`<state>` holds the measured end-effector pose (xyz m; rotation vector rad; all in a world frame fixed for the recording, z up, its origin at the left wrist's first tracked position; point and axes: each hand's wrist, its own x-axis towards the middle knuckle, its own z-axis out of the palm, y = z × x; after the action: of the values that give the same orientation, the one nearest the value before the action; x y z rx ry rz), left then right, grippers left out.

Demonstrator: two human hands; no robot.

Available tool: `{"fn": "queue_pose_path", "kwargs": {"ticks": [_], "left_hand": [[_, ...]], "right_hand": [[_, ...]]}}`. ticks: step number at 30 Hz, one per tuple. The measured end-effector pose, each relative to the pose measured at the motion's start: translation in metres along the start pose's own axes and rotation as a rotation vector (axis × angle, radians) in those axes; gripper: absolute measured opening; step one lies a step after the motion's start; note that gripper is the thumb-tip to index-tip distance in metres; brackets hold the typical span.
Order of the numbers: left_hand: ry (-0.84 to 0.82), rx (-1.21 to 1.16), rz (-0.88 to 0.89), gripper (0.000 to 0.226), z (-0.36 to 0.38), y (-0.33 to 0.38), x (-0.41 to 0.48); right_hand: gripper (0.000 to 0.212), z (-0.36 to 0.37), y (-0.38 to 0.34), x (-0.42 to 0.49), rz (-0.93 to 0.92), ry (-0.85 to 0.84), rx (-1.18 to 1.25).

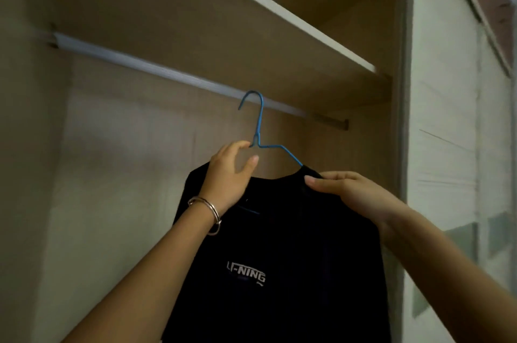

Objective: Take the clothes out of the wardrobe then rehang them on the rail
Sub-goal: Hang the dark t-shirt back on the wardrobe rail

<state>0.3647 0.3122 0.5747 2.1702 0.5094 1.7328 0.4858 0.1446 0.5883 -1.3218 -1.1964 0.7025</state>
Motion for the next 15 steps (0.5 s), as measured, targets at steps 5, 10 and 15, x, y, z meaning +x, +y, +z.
{"fn": "queue_pose_path", "kwargs": {"ticks": [5,10,15], "left_hand": [[-0.093,0.200,-0.073,0.040,-0.023,-0.030,-0.002],[-0.153,0.242,-0.213,0.040,-0.057,-0.056,-0.008],[0.007,0.195,-0.290,0.030,-0.104,-0.068,-0.007]], "right_hand": [[0.017,0.025,-0.022,0.065,-0.041,-0.093,0.119],[0.019,0.069,-0.045,0.121,-0.071,-0.106,0.132],[0.019,0.126,-0.072,0.158,-0.138,-0.131,0.154]]}}
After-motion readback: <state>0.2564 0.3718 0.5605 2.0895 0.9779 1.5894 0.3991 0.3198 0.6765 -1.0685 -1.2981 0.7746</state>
